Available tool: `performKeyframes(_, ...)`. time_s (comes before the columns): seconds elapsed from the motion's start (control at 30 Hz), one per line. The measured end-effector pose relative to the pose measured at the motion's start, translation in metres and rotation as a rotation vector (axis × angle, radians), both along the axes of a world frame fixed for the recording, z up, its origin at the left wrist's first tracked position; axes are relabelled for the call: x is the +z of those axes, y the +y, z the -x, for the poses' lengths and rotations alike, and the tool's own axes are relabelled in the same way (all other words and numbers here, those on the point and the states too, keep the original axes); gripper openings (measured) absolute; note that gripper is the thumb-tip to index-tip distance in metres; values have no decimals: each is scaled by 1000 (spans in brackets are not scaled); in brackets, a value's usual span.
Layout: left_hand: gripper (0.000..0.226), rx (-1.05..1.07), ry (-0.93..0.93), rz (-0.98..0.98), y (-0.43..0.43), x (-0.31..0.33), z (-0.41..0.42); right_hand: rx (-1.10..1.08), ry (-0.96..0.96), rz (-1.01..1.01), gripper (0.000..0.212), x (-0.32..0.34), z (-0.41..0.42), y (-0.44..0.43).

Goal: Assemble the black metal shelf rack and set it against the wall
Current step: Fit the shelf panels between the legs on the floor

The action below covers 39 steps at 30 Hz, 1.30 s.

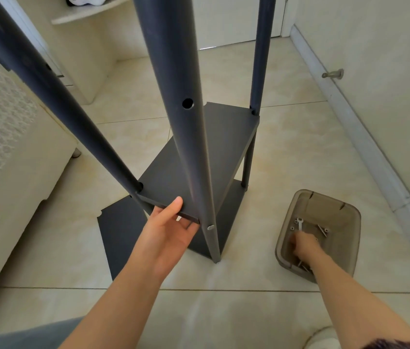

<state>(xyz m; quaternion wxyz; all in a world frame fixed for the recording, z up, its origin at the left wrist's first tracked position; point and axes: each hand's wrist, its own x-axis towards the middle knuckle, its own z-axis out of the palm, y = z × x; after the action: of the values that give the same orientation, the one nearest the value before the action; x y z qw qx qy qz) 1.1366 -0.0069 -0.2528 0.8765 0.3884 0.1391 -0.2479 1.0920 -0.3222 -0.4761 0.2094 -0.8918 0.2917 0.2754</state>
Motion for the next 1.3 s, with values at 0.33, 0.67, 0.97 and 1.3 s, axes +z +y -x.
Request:
performKeyframes(0.33,63,5,11,21,0,-6,-1,-127,-108,-49,21,8,5,-3)
performKeyframes(0.67,45,-1,-7,114,-1,-8,-1,-324,-278,-152,27,73,15,1)
performKeyframes(0.97,45,-1,20,142,3,-8,-2,-441,-563,-666,9,165,13,69)
performKeyframes(1.3,48,-8,17,147,5,-8,-4,236,-643,-309,16,270,22,133)
